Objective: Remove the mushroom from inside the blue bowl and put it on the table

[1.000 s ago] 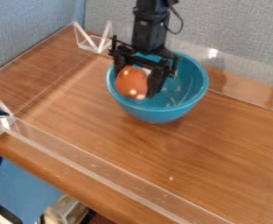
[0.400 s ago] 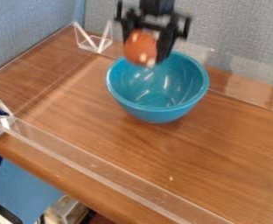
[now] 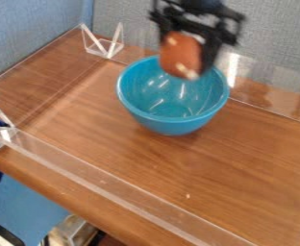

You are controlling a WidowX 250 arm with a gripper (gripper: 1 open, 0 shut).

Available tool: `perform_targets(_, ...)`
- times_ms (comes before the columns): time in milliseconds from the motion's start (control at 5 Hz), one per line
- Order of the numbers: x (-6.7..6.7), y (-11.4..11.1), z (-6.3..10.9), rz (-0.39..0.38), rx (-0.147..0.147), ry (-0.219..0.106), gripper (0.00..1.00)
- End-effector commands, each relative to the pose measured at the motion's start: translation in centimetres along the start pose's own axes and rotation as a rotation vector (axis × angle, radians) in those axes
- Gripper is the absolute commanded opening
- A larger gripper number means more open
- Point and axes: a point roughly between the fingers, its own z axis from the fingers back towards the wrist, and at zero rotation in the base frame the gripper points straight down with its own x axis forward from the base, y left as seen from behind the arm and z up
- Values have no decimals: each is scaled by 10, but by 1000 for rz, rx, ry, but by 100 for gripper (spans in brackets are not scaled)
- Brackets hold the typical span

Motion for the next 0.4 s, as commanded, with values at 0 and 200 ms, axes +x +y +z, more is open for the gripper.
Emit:
perform_targets(0, -11, -42, -1, -154, 16, -33, 0)
perform_targets(200, -12, -67, -17, -198, 11, -7, 0)
